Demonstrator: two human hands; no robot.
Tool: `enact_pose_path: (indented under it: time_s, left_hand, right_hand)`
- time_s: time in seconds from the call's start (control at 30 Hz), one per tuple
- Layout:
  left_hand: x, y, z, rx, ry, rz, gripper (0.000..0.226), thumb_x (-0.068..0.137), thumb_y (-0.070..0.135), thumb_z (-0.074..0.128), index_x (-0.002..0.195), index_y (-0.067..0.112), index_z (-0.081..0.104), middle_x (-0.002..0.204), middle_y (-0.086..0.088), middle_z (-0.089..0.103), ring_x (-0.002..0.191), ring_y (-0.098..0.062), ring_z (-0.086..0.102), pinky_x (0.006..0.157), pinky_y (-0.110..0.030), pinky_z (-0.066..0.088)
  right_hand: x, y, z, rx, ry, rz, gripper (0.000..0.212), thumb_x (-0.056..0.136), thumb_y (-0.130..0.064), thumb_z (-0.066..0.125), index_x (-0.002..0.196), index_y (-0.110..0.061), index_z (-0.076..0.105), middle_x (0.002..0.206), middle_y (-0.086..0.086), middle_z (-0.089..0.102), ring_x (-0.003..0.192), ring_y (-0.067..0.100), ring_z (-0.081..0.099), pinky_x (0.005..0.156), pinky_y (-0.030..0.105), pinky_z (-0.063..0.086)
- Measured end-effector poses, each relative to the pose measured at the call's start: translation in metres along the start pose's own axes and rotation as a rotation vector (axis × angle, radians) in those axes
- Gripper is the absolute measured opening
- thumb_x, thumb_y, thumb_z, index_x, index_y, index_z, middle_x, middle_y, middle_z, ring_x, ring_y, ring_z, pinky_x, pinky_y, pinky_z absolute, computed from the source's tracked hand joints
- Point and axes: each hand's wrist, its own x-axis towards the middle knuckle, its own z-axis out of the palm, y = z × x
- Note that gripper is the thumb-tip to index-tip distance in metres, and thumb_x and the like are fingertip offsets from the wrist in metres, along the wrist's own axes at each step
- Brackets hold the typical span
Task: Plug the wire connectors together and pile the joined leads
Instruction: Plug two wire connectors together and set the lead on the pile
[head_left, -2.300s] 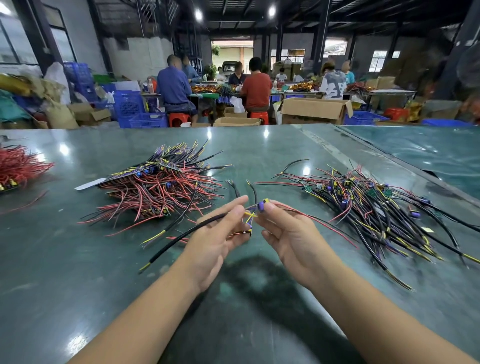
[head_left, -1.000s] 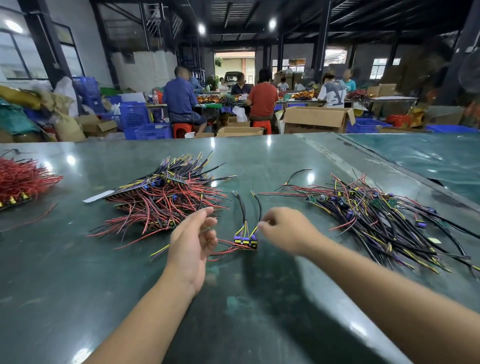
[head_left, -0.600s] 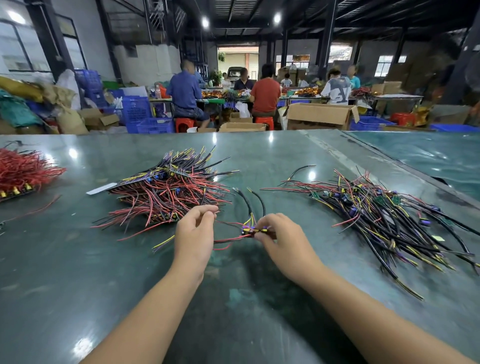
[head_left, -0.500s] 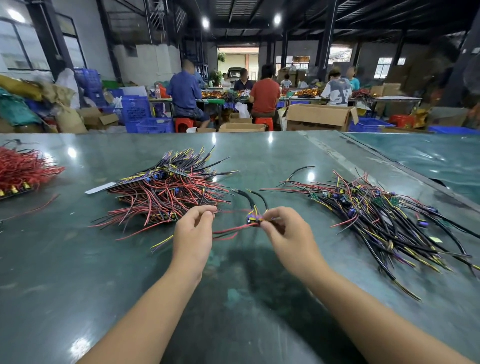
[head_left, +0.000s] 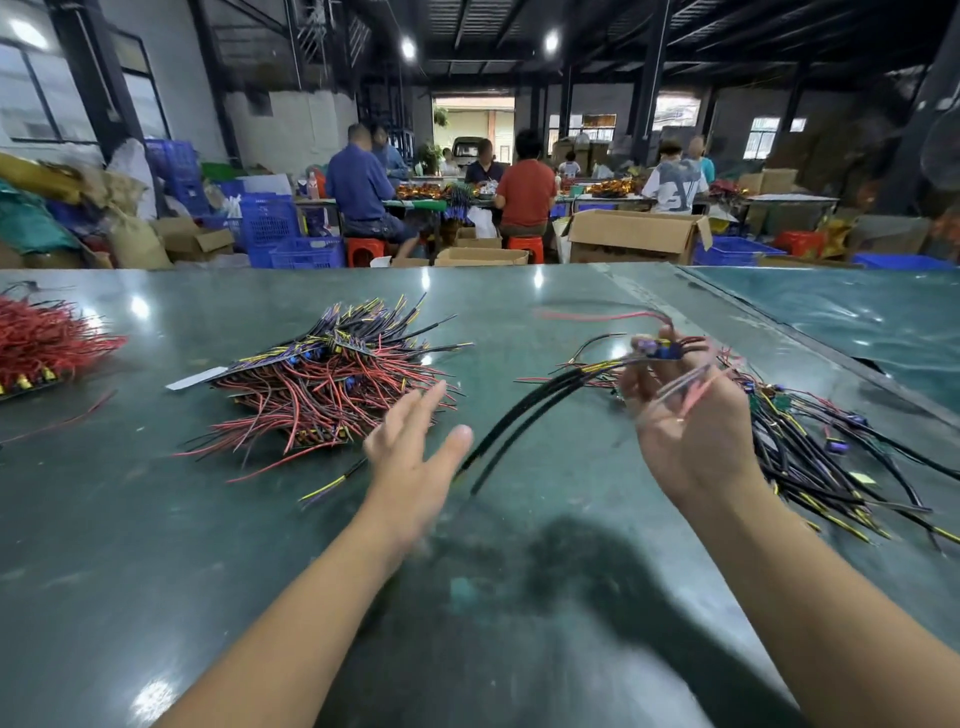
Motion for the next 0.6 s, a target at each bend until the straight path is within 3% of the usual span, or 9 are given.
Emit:
enact_pose_path:
  time_s: [0.1, 0.17, 0.23, 0.27, 0.4, 0.43, 0.5, 0.53, 0.6]
  left_hand:
    - [-0.012, 0.004, 0.003, 0.0, -0.29, 0.135, 0.053, 0.094, 0.031, 0.055, 0.136, 0.049, 0.028, 0.151, 0.01, 0.027, 0.138, 0.001, 0.013, 0.11, -0.014, 0.005]
    - [-0.018, 0.007, 0.002, -0.209, -0.509, 0.151, 0.038, 0.092, 0.034, 0.055, 0.128, 0.042, 0.049, 0.138, 0.007, 0.051, 0.131, 0.0, 0.039, 0.111, -0.019, 0.025]
    - [-0.022, 0.011, 0.0, -0.467, -0.717, 0.062, 0.033, 0.091, 0.033, 0.048, 0.112, 0.021, 0.071, 0.115, -0.004, 0.069, 0.111, -0.015, 0.063, 0.096, -0.026, 0.046]
    - [-0.022, 0.012, 0.001, -0.548, -0.743, 0.004, 0.035, 0.092, 0.034, 0.047, 0.104, 0.014, 0.074, 0.106, -0.009, 0.072, 0.099, -0.02, 0.067, 0.087, -0.028, 0.05]
    - [-0.017, 0.01, 0.007, -0.588, -0.51, -0.181, 0.023, 0.093, 0.031, 0.053, 0.083, 0.012, 0.062, 0.082, -0.009, 0.066, 0.068, -0.015, 0.064, 0.062, -0.023, 0.052]
    - [-0.016, 0.008, 0.009, -0.616, -0.48, -0.215, 0.018, 0.093, 0.026, 0.052, 0.083, 0.012, 0.057, 0.082, -0.009, 0.065, 0.066, -0.015, 0.064, 0.06, -0.023, 0.052]
    - [-0.014, 0.003, 0.012, -0.657, -0.458, -0.254, 0.012, 0.092, 0.024, 0.054, 0.09, 0.011, 0.055, 0.087, -0.013, 0.069, 0.067, -0.017, 0.065, 0.06, -0.025, 0.053]
    - [-0.014, 0.002, 0.013, -0.66, -0.45, -0.263, 0.016, 0.09, 0.025, 0.056, 0.096, 0.01, 0.055, 0.09, -0.014, 0.071, 0.069, -0.018, 0.066, 0.061, -0.027, 0.054]
    - [-0.013, 0.002, 0.015, -0.676, -0.443, -0.27, 0.028, 0.086, 0.027, 0.06, 0.105, 0.007, 0.058, 0.083, -0.006, 0.072, 0.064, -0.014, 0.065, 0.06, -0.026, 0.054]
  right_hand:
    - [0.005, -0.011, -0.007, 0.22, -0.025, 0.143, 0.016, 0.072, -0.004, 0.053, 0.079, -0.008, 0.066, 0.086, 0.009, 0.063, 0.077, 0.016, 0.062, 0.061, 0.021, 0.054]
    - [0.004, -0.013, -0.011, 0.229, -0.06, 0.228, 0.018, 0.067, -0.005, 0.06, 0.084, -0.004, 0.067, 0.09, 0.01, 0.063, 0.082, 0.018, 0.063, 0.065, 0.023, 0.055]
    - [0.001, -0.006, -0.012, 0.125, -0.094, 0.358, 0.031, 0.053, -0.002, 0.072, 0.083, 0.002, 0.069, 0.086, 0.013, 0.065, 0.077, 0.021, 0.067, 0.07, 0.026, 0.056]
    - [0.0, 0.0, -0.013, 0.083, -0.094, 0.435, 0.039, 0.045, 0.001, 0.074, 0.083, 0.005, 0.068, 0.082, 0.016, 0.065, 0.072, 0.023, 0.067, 0.069, 0.027, 0.056]
    - [-0.013, 0.032, -0.005, -0.185, 0.008, 0.728, 0.022, 0.073, -0.007, 0.049, 0.083, 0.007, 0.063, 0.073, 0.019, 0.061, 0.06, 0.025, 0.064, 0.055, 0.029, 0.056]
    - [-0.016, 0.039, -0.003, -0.241, -0.005, 0.777, 0.024, 0.076, -0.007, 0.045, 0.081, 0.006, 0.065, 0.072, 0.019, 0.062, 0.063, 0.027, 0.064, 0.061, 0.033, 0.058]
    - [-0.022, 0.05, 0.001, -0.313, -0.063, 0.832, 0.027, 0.085, -0.006, 0.041, 0.083, 0.002, 0.066, 0.076, 0.015, 0.061, 0.073, 0.026, 0.061, 0.089, 0.045, 0.053]
    - [-0.024, 0.053, 0.003, -0.35, -0.078, 0.825, 0.027, 0.09, -0.006, 0.039, 0.086, 0.0, 0.064, 0.076, 0.012, 0.06, 0.071, 0.022, 0.06, 0.095, 0.043, 0.05]
    - [-0.026, 0.059, 0.007, -0.408, -0.052, 0.751, 0.023, 0.095, -0.004, 0.038, 0.09, -0.001, 0.061, 0.072, 0.007, 0.059, 0.058, 0.013, 0.056, 0.07, 0.023, 0.056]
